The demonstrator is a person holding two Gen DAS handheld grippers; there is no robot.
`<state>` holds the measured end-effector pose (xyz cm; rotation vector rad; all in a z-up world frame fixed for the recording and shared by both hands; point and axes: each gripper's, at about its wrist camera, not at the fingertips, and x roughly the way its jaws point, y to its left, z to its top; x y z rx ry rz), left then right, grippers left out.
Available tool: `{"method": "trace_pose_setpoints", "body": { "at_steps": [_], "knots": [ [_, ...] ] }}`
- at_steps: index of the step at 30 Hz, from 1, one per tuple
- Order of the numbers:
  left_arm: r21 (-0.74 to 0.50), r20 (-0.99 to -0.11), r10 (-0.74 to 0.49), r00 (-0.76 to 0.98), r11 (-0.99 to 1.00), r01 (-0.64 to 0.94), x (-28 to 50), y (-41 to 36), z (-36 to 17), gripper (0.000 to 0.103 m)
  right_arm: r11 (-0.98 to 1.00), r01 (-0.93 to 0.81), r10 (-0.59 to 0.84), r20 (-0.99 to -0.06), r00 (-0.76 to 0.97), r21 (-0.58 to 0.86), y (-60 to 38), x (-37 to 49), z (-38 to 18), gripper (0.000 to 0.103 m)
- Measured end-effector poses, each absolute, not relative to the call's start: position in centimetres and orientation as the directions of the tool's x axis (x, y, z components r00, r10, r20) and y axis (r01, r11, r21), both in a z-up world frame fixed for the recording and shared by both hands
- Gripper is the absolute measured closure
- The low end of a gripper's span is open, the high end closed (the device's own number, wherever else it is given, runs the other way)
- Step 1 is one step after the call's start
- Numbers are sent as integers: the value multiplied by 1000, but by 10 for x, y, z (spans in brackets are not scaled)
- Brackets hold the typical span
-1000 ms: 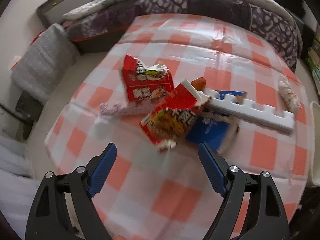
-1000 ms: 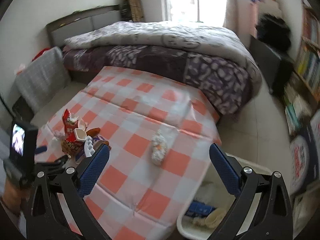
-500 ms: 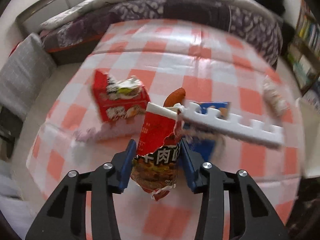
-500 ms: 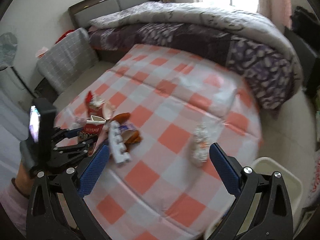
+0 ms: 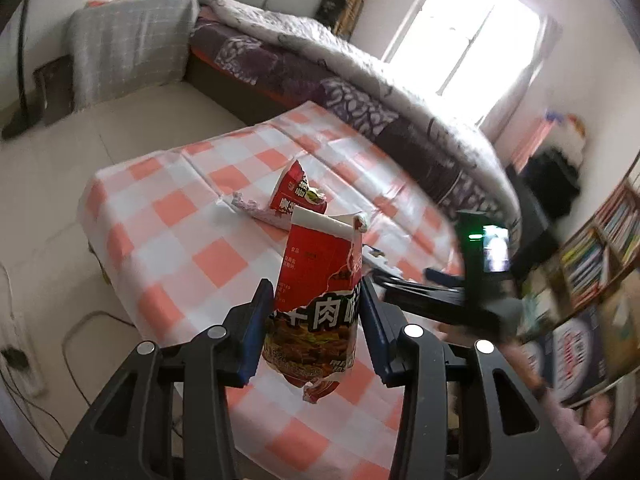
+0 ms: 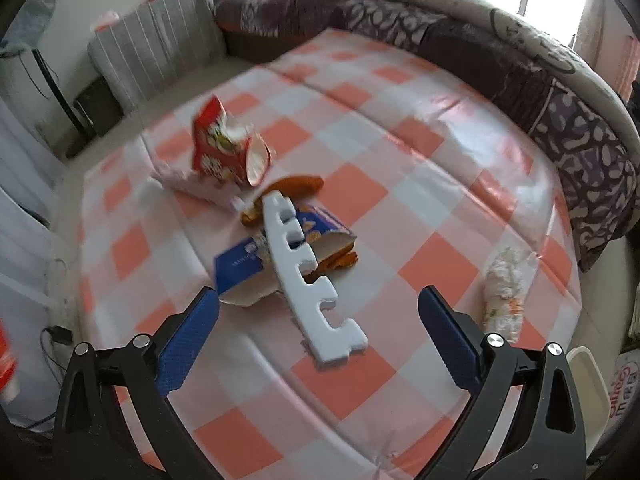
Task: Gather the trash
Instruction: 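Grasp the white foam strip with the right tool, then carry the foam strip over the white bin and open the right tool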
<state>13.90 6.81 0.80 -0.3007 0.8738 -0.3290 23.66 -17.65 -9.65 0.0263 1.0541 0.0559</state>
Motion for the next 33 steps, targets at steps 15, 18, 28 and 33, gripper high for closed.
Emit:
{"method": "trace_pose_setpoints", "body": {
  "at_steps": [15,18,28,33],
  "knots": [
    [-372,-653,-345,674,922,111,132,88,11,60,987,-122,159,-750,642,105,-152,199,-41,81],
    [-382,-626,-344,700,918,109,130,91,16,60,984,-134,178,-703,689,117,-146,180,-22,81],
    [-360,-541,-299,786,927,105,120,84,34,59,989,-140,138,-538,831,37,-131,124,42,81],
    [-353,-531,-306,790,928,123,115,77,35,59,996,-88,89,-496,864,25,-151,99,59,81]
  ]
}}
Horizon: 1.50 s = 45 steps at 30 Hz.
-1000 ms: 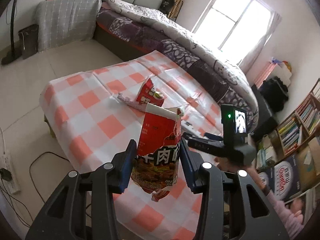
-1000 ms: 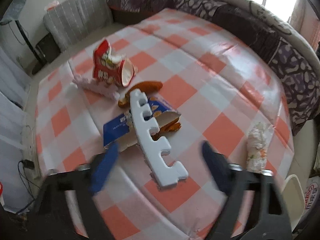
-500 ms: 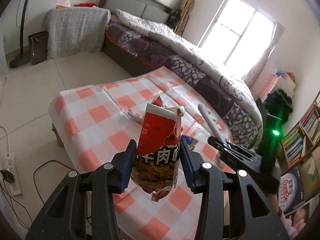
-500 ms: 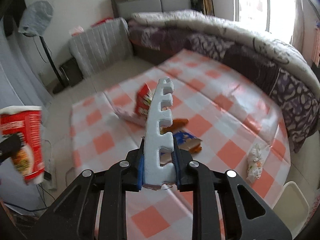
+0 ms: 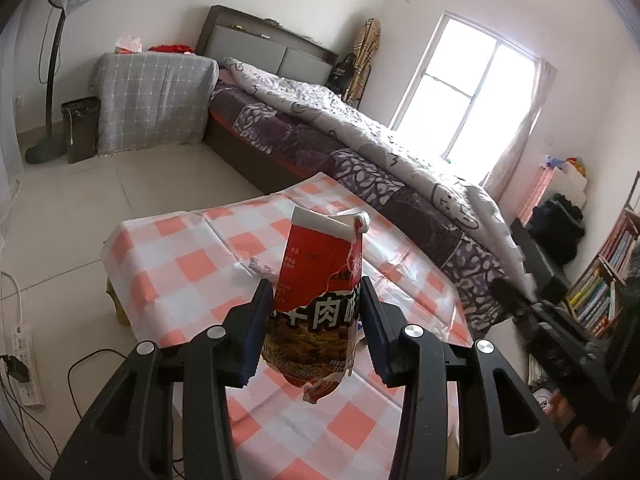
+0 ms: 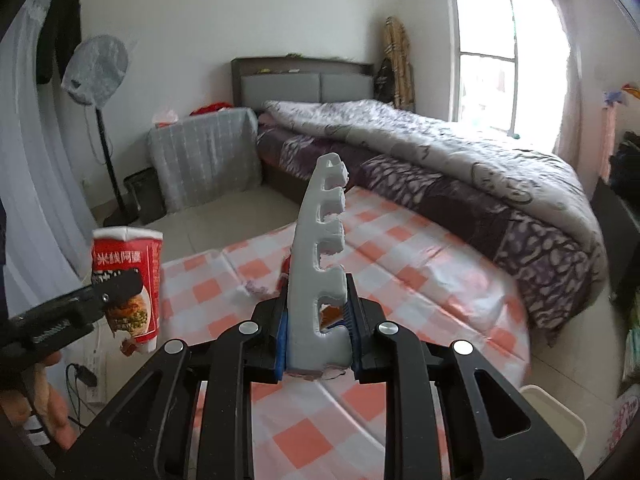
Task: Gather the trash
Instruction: 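Carry the foam strip over the white bin and open the right tool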
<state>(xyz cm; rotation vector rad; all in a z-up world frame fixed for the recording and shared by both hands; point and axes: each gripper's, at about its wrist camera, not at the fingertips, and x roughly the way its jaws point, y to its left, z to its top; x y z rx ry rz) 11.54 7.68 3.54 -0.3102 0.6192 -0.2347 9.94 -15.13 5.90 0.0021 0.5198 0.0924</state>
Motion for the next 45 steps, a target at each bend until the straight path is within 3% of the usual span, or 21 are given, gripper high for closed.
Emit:
{"method": "trace_pose_setpoints", "body": {
  "at_steps": [4,9,25,41,43,45],
  "knots": [
    [-342,-530,-310,790,930,135,112,70,34,59,999,-30,38,-462,886,24,-166,83,50,81],
    [-326,-536,-307,786,934,143,112,60,30,59,994,57,-4,-497,868,91,-192,80,27,81],
    [-329,-532,-361,766,922,206,116,22,25,59,962,248,-173,-442,880,118,-257,50,36,81],
    [-303,-565,-453,690,891,337,115,-55,9,59,864,472,-315,-541,779,176,-341,6,19,80],
    [-298,-573,-466,674,885,359,113,-68,5,59,844,502,-327,-561,761,189,-354,1,15,79],
    [-298,-580,-483,656,875,380,111,-81,2,59,827,526,-334,-579,744,199,-363,-4,11,66]
  ]
}}
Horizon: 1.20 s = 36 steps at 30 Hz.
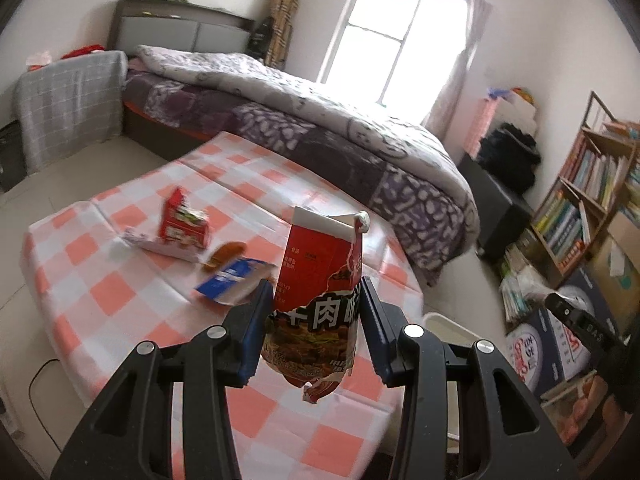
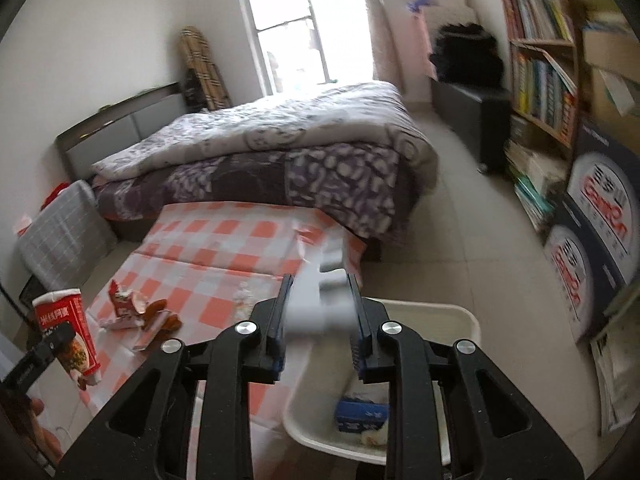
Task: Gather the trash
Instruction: 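Carry the foam strip over the white bin and open the right tool, then lower the red snack bag into the white bin and open the left tool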
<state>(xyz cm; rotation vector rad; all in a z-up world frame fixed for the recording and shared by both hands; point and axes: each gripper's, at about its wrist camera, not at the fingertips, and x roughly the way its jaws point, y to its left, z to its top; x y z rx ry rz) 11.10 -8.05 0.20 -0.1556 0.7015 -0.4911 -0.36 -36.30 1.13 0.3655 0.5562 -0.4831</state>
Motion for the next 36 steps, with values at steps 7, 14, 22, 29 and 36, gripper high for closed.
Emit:
{"method": "trace_pose_setpoints", "body": {
  "at_steps": [7,14,22,29,36],
  "knots": [
    [-284,-607,-526,595,843,456,97,-125,-9,59,753,612,-402,-566,720,243,-392,-29,12,30],
    [-295,-636,-578,512,795,530,80,-172,-18,59,682,672,-456,-552,698,287,-419,-43,13,15],
    [-356,-661,-648,379,715,602,60,-239,-29,58,610,699,-491,-514,703,373,-438,-61,20,8],
    [-454,-634,-719,284,643,617,57,-270,-22,32,564,722,-514,-515,686,400,-451,-69,18,7],
    [-352,-661,-648,377,713,607,73,-236,-11,32,640,696,-498,-513,699,327,-431,-50,21,7]
  ]
}}
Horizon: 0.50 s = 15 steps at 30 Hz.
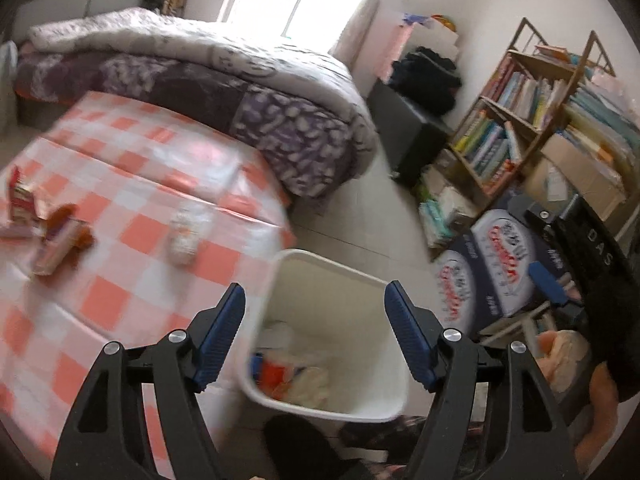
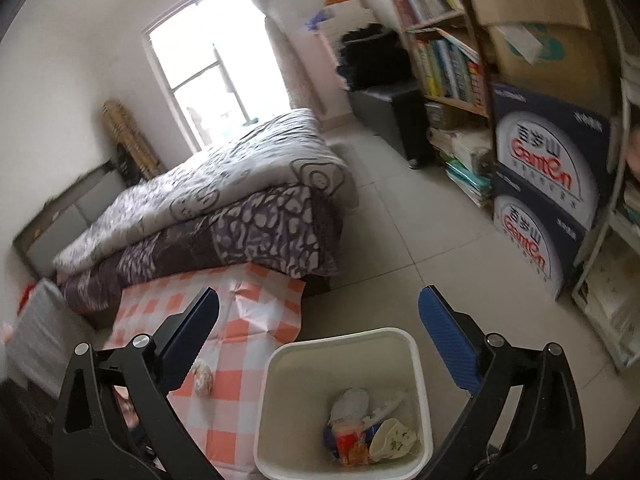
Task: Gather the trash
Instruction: 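Lower the red snack bag into the white bin and open the left tool, then grasp the blue biscuit box with the left tool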
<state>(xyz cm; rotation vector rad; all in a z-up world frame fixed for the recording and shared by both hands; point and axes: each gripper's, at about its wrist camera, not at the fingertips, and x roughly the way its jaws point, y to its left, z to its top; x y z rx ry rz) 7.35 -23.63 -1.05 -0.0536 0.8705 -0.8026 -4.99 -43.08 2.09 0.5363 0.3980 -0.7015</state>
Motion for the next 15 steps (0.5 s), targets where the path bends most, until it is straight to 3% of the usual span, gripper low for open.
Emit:
{"method": "trace_pose_setpoints", "body": {
  "at_steps": [9,15],
  "knots": [
    [-169,-707,-483,516,824,541,109,-171,-21,29,815,548,-373,-554,744,186,-363,15,40,7],
    [-82,-812,-324,486,887,454,158,-134,-60,29,867,464,-265,-623,736,181,-333,70,32,7]
  ]
}}
